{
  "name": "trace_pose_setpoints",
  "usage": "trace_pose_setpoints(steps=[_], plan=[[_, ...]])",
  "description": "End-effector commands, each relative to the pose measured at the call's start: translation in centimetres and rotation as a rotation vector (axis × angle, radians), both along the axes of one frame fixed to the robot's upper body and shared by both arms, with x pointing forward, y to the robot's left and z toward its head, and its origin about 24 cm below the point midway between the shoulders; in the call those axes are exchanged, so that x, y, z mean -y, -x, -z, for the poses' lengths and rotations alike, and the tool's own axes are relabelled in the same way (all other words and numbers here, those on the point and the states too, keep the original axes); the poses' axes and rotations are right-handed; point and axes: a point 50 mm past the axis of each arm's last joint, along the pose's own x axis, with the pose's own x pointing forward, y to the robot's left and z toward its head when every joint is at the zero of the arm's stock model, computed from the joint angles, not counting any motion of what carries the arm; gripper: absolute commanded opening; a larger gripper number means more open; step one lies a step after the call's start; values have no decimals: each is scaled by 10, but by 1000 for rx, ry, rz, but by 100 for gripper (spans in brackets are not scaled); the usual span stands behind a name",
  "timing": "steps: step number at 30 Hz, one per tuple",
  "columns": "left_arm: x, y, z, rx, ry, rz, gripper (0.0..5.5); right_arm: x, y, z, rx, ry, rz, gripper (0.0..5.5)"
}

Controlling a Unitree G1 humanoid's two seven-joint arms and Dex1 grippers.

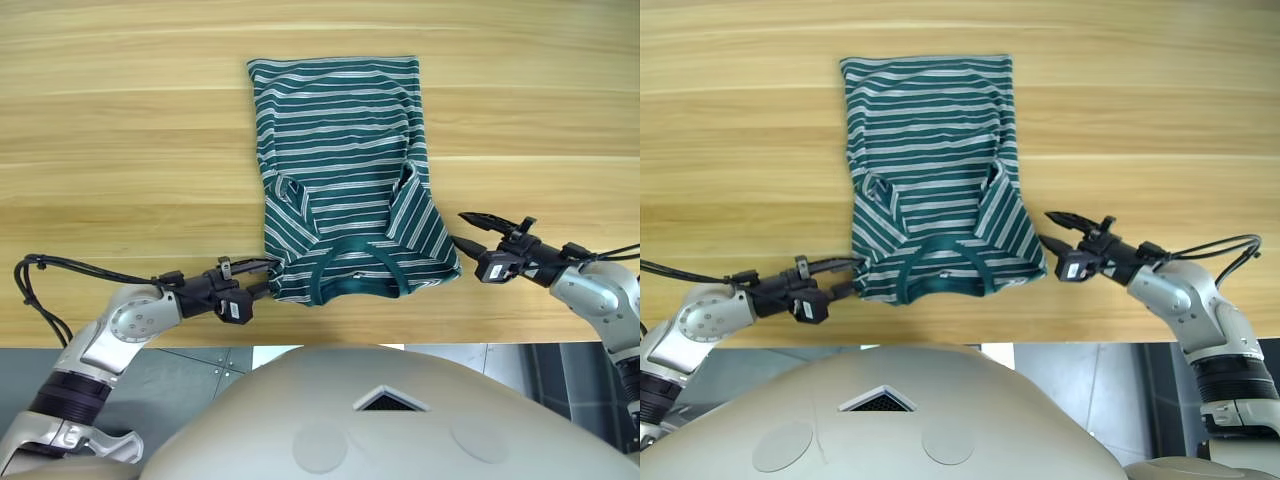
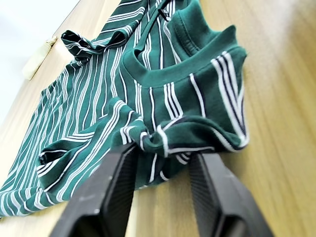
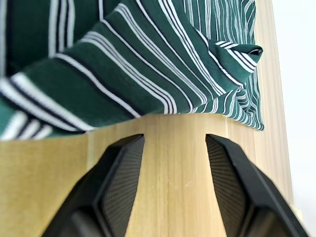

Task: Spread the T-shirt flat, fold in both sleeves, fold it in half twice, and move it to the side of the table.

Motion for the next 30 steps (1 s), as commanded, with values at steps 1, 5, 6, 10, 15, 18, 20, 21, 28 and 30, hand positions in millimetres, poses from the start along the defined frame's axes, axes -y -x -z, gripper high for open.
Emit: trace_pose_setpoints(steps=[1, 5, 6, 10, 15, 18, 20, 21, 28, 30], plan=[[-11, 10, 11, -84, -90, 23, 114, 7, 6, 1, -36, 54, 4, 232], [-11, 14, 12, -105, -84, 36, 46, 8, 9, 1, -42, 61, 6, 232], [-11, 14, 12, -107, -83, 37, 31, 8, 9, 1, -42, 61, 8, 232], [-24, 4, 7, -58, -79, -59, 4, 5, 11, 4, -61, 55, -4, 232], [-25, -10, 2, 12, -32, -134, 3, 3, 22, 9, -110, 76, -43, 232], [-26, -14, 0, 29, -31, -155, 3, 0, 34, 5, -133, 86, -80, 232], [-24, -17, 2, 31, -25, -153, 3, -1, 37, 4, -137, 93, -94, 232], [-22, -18, 2, 33, -20, -152, 3, -4, 39, 4, -144, 90, -112, 232], [-19, -25, 5, 38, -13, -146, 3, -18, 40, 2, -147, 77, -195, 232], [-18, -26, 5, 38, -11, -144, 3, -22, 40, 2, -147, 71, -217, 232]])
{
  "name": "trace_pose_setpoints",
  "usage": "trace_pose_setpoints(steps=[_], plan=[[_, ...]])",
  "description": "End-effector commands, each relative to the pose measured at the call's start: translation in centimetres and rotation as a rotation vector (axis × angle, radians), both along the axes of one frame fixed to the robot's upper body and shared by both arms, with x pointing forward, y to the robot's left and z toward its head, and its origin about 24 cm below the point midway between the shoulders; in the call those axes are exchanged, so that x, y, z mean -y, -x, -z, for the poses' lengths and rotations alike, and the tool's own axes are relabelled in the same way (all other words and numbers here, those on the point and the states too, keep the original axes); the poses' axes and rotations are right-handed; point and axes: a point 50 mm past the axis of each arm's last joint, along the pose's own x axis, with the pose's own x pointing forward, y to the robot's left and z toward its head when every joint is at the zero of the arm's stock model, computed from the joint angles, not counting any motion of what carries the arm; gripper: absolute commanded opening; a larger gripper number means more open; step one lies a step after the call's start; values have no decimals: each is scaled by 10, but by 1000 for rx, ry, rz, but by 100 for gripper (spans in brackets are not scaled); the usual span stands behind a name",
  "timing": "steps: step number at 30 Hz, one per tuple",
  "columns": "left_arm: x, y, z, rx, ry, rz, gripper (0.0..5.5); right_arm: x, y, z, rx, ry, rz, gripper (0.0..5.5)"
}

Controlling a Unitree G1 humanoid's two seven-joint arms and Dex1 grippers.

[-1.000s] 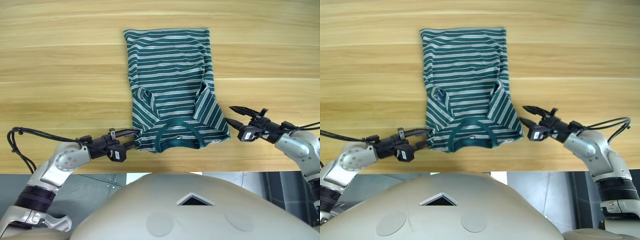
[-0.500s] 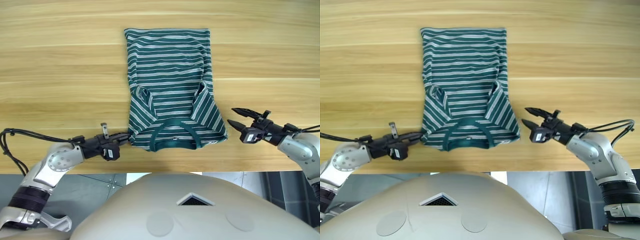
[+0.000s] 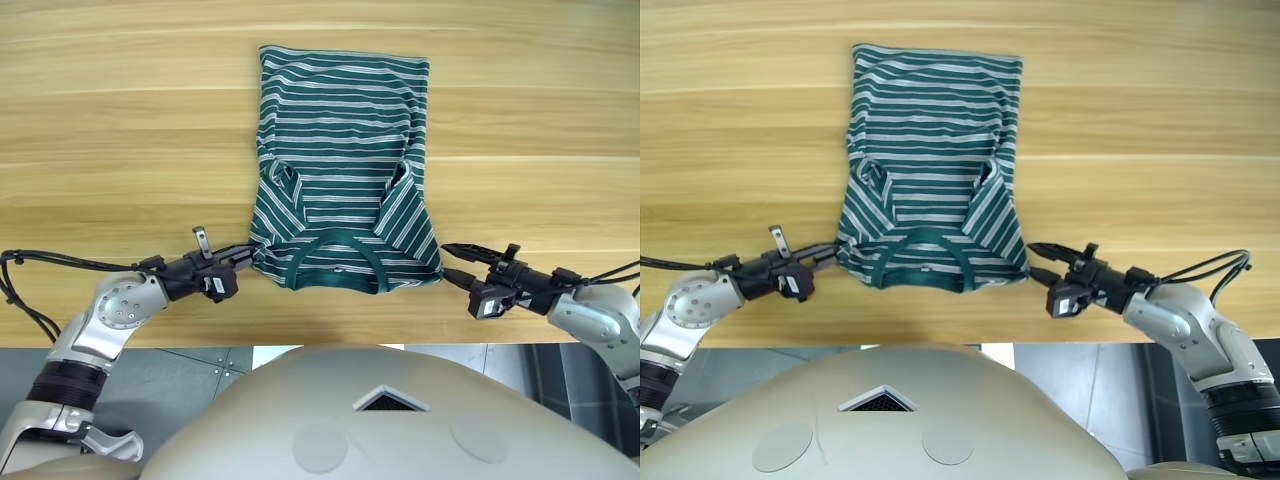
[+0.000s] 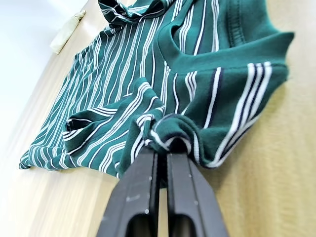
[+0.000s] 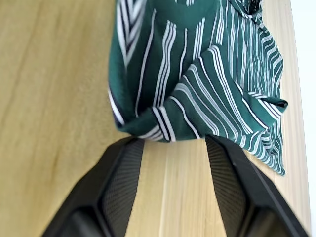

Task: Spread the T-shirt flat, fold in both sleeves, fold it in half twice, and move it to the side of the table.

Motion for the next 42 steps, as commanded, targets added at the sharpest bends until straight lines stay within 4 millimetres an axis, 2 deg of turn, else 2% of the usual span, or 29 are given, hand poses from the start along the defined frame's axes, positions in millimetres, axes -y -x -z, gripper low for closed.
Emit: trace_pose_setpoints(steps=[1, 9, 21, 25, 28, 31, 36, 38, 42], plan=[[1, 0, 8, -33, -24, 5, 3, -4, 6, 6, -61, 53, -66, 232], [5, 0, 11, -40, -15, 16, 3, -10, 1, 13, -71, 54, -99, 232], [1, 12, 15, -63, 17, -22, 3, -5, -4, 15, -50, 21, -43, 6], [6, 26, 16, -90, 54, -27, 3, -2, -7, 9, -18, -11, -2, 1], [12, 39, 4, -89, 84, 0, 3, 6, -7, -5, 24, -53, 65, 1], [22, 52, -8, -94, 140, 19, 2, 8, -2, -13, 38, -103, 113, 0], [30, 69, -16, -115, 228, -16, 2, 4, 11, -23, 20, -218, 167, 0], [27, 62, -22, -71, 265, -67, 2, -1, 5, -29, 50, -267, 177, 0], [21, 25, -35, 84, 368, -157, 2, -16, -25, -49, 181, -380, 122, 0]])
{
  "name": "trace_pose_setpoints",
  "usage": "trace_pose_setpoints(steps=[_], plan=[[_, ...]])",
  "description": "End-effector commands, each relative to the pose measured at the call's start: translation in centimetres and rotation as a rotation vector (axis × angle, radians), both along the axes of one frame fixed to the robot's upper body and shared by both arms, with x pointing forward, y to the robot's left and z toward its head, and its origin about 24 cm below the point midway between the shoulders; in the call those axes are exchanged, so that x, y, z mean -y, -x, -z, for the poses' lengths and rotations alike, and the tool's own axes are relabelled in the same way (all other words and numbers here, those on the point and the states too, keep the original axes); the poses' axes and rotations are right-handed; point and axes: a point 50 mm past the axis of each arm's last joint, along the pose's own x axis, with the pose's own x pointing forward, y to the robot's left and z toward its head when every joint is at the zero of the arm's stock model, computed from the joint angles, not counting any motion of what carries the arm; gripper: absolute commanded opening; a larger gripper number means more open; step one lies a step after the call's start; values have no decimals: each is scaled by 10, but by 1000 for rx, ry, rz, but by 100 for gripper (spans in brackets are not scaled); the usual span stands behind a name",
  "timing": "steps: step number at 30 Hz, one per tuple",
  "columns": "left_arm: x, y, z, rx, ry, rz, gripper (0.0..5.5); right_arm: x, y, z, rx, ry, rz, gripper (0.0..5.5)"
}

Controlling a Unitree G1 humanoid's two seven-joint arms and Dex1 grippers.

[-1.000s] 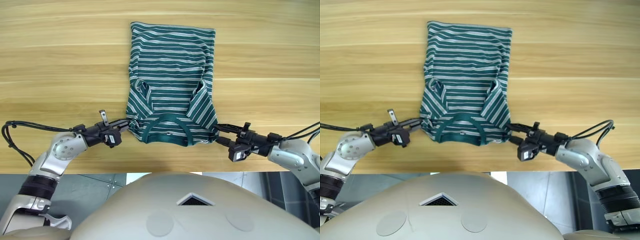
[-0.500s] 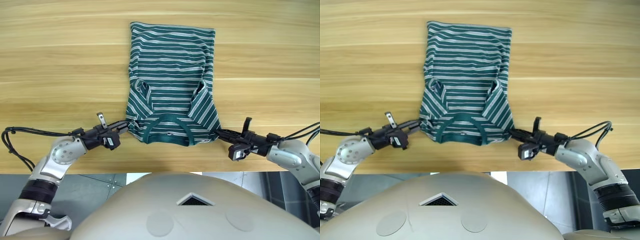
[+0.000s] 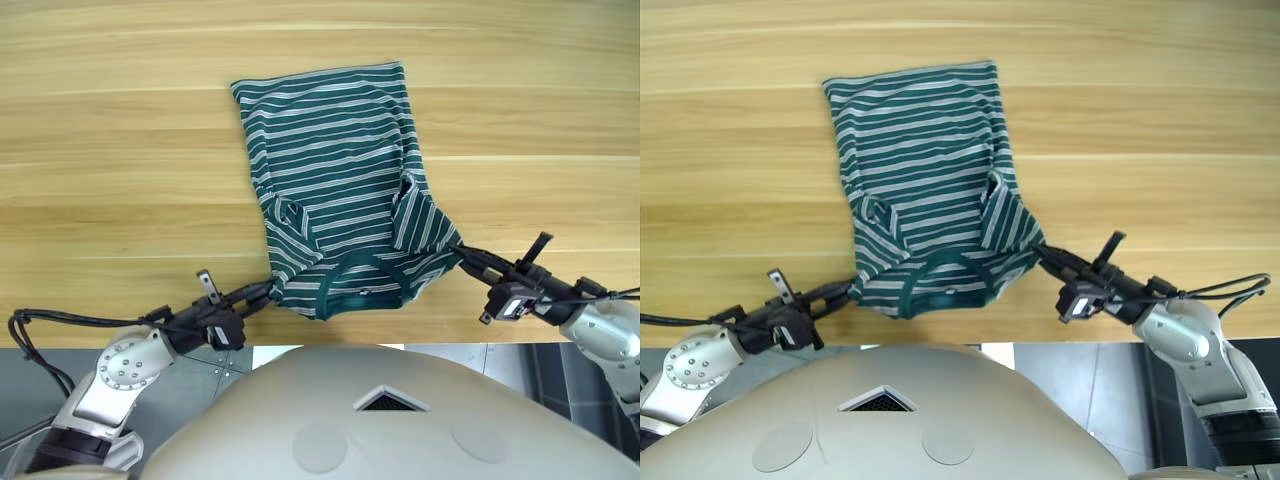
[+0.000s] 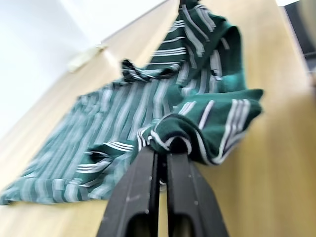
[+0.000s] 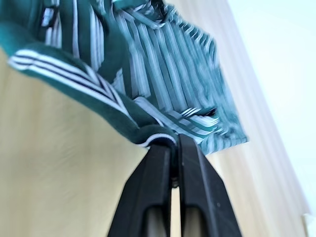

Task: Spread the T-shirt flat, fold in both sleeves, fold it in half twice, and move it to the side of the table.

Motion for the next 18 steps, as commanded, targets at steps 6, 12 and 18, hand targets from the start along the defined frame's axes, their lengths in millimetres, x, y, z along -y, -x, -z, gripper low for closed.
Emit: trace_pose_setpoints(steps=[6, 12, 18], plan=[[-9, -94, -5, 247, 104, -275, 2, -28, -98, -33, 311, -100, -4, 0], [-9, -150, -5, 304, 104, -405, 2, -49, -158, -32, 356, -142, 71, 0], [-3, -203, -4, 296, 125, -496, 2, -58, -213, -17, 348, -108, 252, 0]])
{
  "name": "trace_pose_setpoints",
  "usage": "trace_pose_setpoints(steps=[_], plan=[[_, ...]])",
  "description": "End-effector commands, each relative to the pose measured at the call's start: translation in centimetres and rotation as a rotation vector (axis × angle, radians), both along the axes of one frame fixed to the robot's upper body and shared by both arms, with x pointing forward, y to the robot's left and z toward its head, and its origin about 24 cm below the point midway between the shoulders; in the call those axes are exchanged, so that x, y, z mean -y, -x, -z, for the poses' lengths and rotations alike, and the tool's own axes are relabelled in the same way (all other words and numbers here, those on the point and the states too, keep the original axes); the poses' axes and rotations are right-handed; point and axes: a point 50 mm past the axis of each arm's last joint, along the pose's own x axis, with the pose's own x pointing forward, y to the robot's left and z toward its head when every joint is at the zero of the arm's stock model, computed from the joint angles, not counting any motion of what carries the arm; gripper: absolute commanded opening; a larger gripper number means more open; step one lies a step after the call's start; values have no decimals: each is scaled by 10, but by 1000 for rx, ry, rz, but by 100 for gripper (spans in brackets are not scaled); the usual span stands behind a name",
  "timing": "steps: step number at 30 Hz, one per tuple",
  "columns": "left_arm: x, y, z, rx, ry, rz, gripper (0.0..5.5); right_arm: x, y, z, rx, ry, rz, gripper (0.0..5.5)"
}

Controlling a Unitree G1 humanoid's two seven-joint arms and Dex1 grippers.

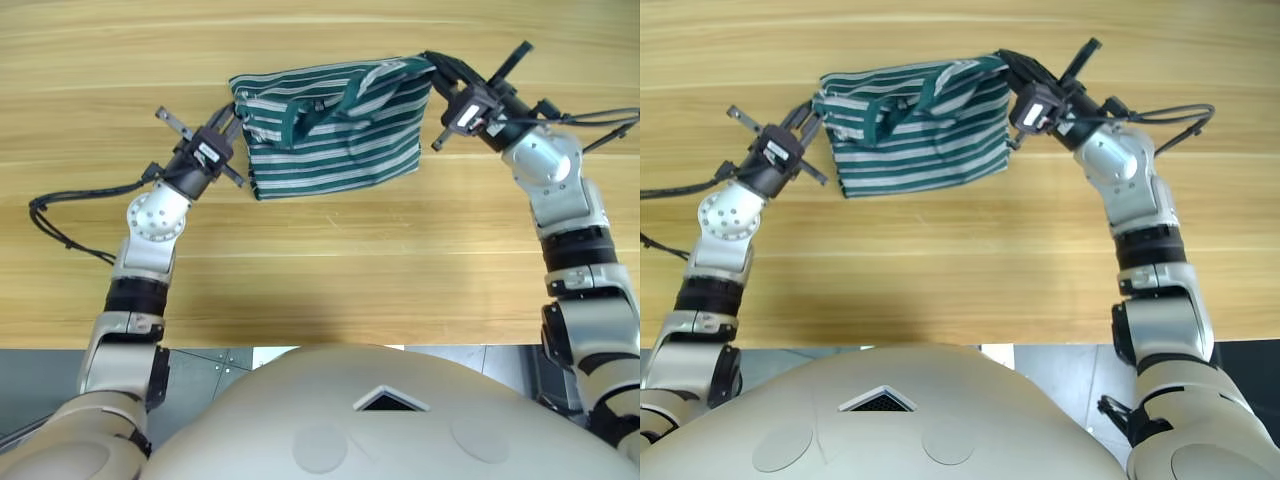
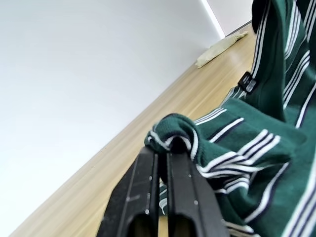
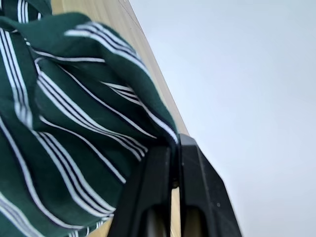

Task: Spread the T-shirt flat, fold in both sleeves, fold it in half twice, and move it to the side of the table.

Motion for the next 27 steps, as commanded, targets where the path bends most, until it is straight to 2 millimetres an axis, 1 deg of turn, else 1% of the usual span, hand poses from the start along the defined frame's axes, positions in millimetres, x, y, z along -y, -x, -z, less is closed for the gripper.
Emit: trace_pose_setpoints(steps=[1, 5, 10, 11, 15, 17, 20, 22, 23, 25, 26, 27], plan=[[5, -29, 0, -9, 28, -47, 2, -4, -31, 4, -10, 1, 119, 0], [8, -49, 6, -55, 22, -93, 2, -10, -47, 11, -30, 17, 202, 0], [10, -57, 18, -129, 7, -139, 2, -16, -52, 20, -53, 43, 253, 0], [10, -57, 21, -148, 10, -151, 39, -17, -53, 22, -60, 54, 264, 36], [13, -55, 32, -202, 19, -162, 100, -20, -54, 28, -74, 89, 303, 102], [12, -55, 33, -216, 26, -186, 142, -23, -55, 31, -77, 100, 318, 147], [9, -59, 33, -235, 39, -233, 182, -26, -55, 35, -83, 117, 347, 192], [7, -62, 32, -240, 39, -266, 222, -29, -56, 34, -73, 115, 363, 237], [6, -64, 31, -240, 39, -284, 236, -30, -57, 33, -56, 115, 371, 252], [7, -70, 26, -236, 46, -309, 277, -39, -58, 30, -27, 78, 361, 257], [7, -72, 25, -241, 50, -326, 283, -47, -56, 30, -2, 73, 331, 257], [7, -73, 26, -253, 49, -343, 303, -57, -51, 33, 32, 73, 275, 257]])
